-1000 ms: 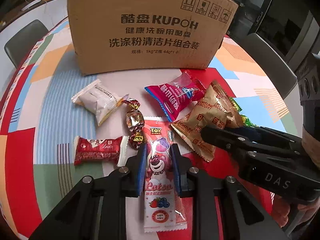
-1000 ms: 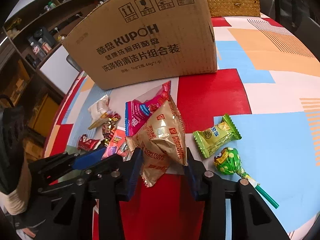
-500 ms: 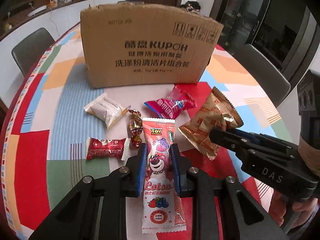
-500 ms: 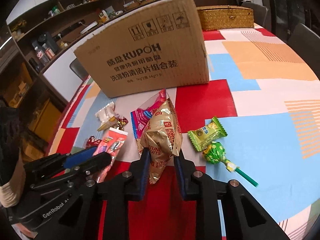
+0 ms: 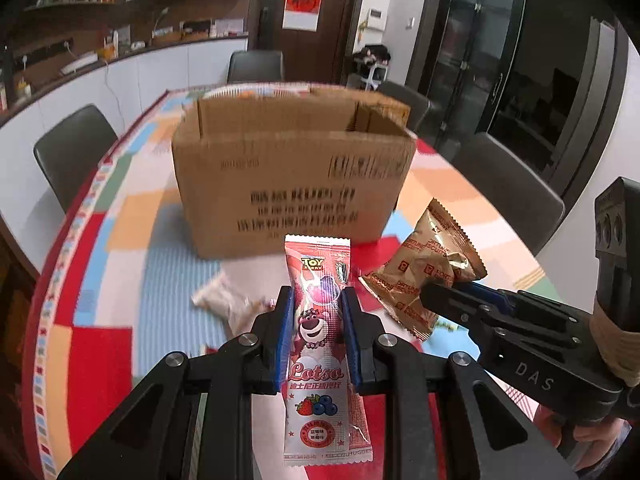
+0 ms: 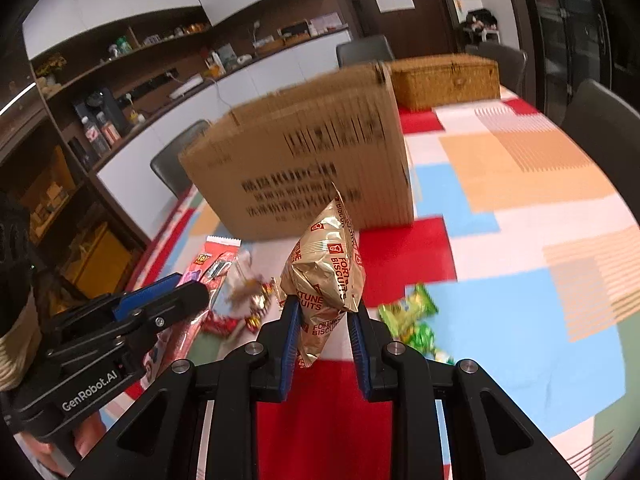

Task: Organize snacks
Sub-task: 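Lift both held snacks toward the cardboard box, then lower both snacks into the cardboard box and open both grippers, then move both grippers back to the remaining snacks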

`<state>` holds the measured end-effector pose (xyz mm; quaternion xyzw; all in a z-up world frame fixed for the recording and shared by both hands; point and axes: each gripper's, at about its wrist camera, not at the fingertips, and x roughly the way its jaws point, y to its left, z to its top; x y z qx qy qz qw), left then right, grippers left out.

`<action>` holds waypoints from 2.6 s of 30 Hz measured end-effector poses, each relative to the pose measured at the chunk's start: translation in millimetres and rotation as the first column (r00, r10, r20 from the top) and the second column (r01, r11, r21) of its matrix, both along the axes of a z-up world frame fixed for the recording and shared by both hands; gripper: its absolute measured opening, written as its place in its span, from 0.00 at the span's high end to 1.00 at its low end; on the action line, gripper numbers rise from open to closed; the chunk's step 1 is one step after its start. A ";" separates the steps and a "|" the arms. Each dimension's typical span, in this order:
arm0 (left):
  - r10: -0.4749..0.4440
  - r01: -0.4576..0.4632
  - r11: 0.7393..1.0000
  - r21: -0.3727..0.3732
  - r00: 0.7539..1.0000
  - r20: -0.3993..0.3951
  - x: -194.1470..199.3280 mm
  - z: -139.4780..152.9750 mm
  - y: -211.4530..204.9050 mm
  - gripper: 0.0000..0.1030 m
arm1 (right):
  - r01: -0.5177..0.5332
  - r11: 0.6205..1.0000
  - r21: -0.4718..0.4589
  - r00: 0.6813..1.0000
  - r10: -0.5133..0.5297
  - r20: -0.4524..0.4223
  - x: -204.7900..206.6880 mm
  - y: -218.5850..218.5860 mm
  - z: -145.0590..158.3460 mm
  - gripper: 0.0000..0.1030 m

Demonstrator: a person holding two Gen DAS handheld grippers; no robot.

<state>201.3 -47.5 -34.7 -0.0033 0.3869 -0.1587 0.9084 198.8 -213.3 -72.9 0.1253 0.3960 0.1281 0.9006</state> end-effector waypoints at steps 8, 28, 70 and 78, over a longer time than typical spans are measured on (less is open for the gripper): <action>-0.004 0.005 1.000 -0.020 0.996 0.094 17.6 43.1 2.3 0.77 | 0.013 1.000 -0.016 0.994 -0.011 0.112 10.2 1.7 47.9 0.75; -0.005 -0.001 1.000 0.026 0.975 0.223 114.5 113.3 5.9 0.77 | -0.008 0.996 -0.092 0.973 0.029 0.231 93.4 14.9 129.8 0.75; -0.096 0.071 0.988 0.138 0.979 0.181 50.7 70.3 -18.2 0.47 | -0.053 0.968 -0.245 0.988 0.087 0.130 50.4 8.4 88.9 0.62; -0.060 0.038 0.989 0.146 0.987 0.152 16.6 42.0 -16.1 0.45 | -0.059 0.958 -0.282 0.995 0.077 0.056 22.6 -3.8 58.6 0.62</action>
